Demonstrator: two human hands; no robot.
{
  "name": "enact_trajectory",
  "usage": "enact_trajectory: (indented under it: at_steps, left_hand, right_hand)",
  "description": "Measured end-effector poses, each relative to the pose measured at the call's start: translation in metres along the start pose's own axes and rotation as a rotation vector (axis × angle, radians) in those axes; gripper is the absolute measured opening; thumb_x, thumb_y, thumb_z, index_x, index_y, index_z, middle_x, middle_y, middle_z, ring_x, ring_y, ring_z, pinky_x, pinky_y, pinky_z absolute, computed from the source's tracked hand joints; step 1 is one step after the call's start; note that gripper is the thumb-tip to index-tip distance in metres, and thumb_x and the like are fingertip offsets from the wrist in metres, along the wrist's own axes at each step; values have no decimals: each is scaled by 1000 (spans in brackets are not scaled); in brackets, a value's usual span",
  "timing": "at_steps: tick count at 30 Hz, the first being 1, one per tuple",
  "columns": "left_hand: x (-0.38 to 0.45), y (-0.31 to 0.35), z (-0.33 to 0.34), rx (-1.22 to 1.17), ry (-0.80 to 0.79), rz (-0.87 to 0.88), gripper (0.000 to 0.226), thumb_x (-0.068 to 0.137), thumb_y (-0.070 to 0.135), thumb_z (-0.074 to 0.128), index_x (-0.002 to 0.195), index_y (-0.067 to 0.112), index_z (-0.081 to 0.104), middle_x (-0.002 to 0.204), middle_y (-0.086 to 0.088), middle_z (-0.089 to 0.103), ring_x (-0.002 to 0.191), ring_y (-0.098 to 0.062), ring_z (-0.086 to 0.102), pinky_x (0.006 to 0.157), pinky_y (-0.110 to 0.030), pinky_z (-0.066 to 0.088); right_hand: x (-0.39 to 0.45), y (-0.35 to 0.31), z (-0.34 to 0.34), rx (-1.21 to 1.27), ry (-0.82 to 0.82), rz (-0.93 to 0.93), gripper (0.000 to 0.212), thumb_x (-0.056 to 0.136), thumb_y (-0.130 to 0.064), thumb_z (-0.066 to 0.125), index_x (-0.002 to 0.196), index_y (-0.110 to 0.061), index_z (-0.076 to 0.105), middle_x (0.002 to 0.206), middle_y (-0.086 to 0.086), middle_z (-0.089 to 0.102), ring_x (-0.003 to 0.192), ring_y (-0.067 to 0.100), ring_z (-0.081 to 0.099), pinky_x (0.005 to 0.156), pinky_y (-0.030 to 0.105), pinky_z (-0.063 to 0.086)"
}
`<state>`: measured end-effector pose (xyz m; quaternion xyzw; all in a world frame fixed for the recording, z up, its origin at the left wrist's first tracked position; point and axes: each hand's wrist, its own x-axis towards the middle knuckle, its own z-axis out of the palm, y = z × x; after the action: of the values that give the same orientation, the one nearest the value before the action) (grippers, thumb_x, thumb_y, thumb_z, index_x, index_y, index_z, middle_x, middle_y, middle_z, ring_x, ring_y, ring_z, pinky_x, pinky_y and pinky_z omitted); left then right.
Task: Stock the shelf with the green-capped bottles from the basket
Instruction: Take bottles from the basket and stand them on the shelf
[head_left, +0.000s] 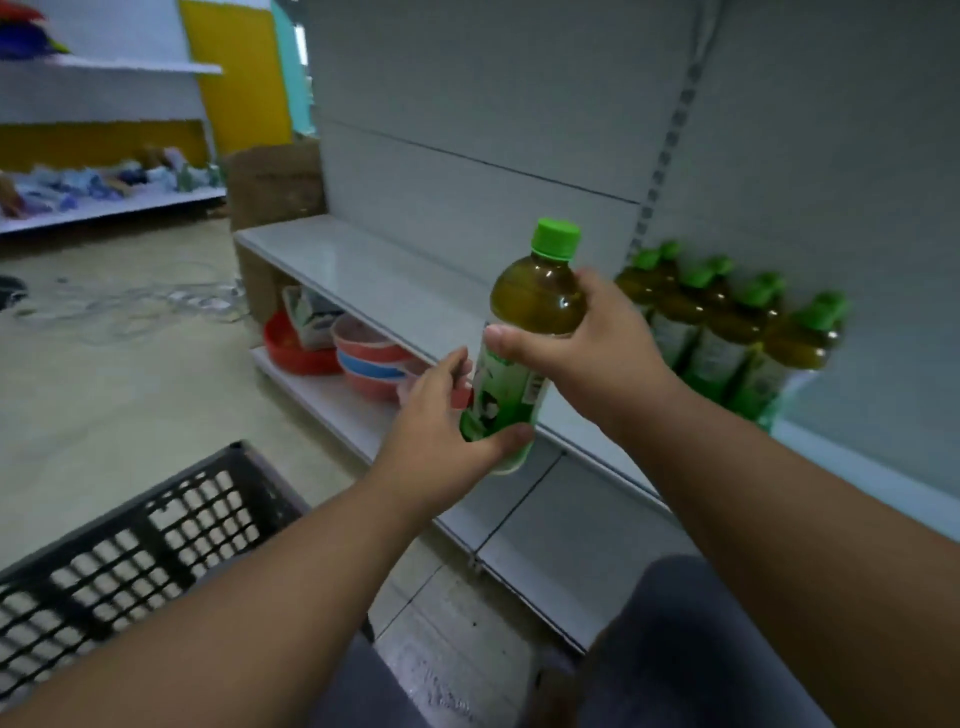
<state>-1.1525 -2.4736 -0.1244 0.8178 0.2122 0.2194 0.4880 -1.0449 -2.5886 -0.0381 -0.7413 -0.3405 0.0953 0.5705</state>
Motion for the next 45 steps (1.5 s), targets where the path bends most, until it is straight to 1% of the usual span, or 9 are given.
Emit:
enact_trajectory:
  at_steps: [2, 6, 14, 18, 20, 25, 28, 37, 45]
  left_hand:
    - [15, 9, 28, 21, -85, 46, 106, 61, 63, 80, 150, 33, 33, 144, 10, 48, 132, -10, 45, 108, -40, 44]
    - [41, 19, 85, 58, -217, 133, 101, 70, 52, 83, 153, 31, 29, 152, 11, 39, 139, -8, 36, 103, -27, 34]
    - [100, 0, 151, 327, -362, 205, 106, 71, 63, 77, 155, 25, 24, 155, 5, 37, 141, -14, 35, 105, -26, 29]
    - [139, -26, 160, 544, -351, 181, 114, 68, 74, 72, 154, 16, 24, 151, -4, 42, 135, -23, 44, 111, -37, 38]
    - [153, -41, 163, 604, -343, 164, 116, 70, 76, 68, 155, 11, 23, 153, -8, 40, 136, -26, 43, 112, -39, 37]
    - [171, -62, 180, 850, -365, 185, 116, 80, 84, 40, 159, 7, 4, 167, -12, 3, 153, -26, 4, 123, -39, 4]
    - [175, -69, 188, 964, -376, 220, 115, 81, 86, 23, 158, 5, -2, 166, -14, -4, 153, -25, -7, 123, -43, -1]
    - [174, -75, 191, 934, -337, 215, 117, 81, 85, 27, 157, 2, -2, 166, -14, -1, 153, -25, -3, 124, -41, -1]
    - [176, -75, 191, 956, -345, 171, 121, 79, 87, 27, 156, 1, -6, 166, -16, -2, 153, -26, -4, 124, -41, 1]
  right_hand:
    - [-5, 12, -29, -60, 90, 19, 66, 58, -42, 91, 113, -23, 61, 99, -7, 73, 90, 4, 71, 85, 34, 60]
    - [-7, 38, -76, -200, 231, 82, 74, 60, -47, 90, 123, -24, 58, 104, -11, 70, 97, 4, 67, 89, 29, 56]
    - [27, 97, -105, -297, 373, 192, 68, 64, -48, 87, 118, -29, 52, 102, -17, 64, 98, 6, 63, 90, 36, 57]
    - [64, 121, -94, -339, 334, 222, 78, 65, -48, 87, 129, -30, 47, 118, -12, 60, 110, 13, 59, 94, 37, 53]
    - [82, 131, -89, -365, 314, 226, 82, 65, -49, 87, 133, -29, 46, 116, -12, 58, 110, 14, 58, 93, 34, 52]
    - [114, 149, -81, -374, 334, 278, 80, 66, -51, 86, 131, -27, 48, 113, -11, 60, 107, 15, 61, 90, 36, 55]
    - [116, 160, -74, -375, 394, 264, 76, 65, -53, 86, 126, -27, 50, 117, -9, 63, 107, 16, 62, 91, 37, 55]
    - [110, 184, -55, -495, 440, 286, 62, 70, -44, 85, 119, -21, 55, 113, -4, 69, 104, 18, 66, 87, 34, 55]
    - [125, 187, -47, -494, 444, 276, 60, 72, -44, 84, 114, -17, 49, 115, 2, 67, 105, 23, 65, 88, 42, 56]
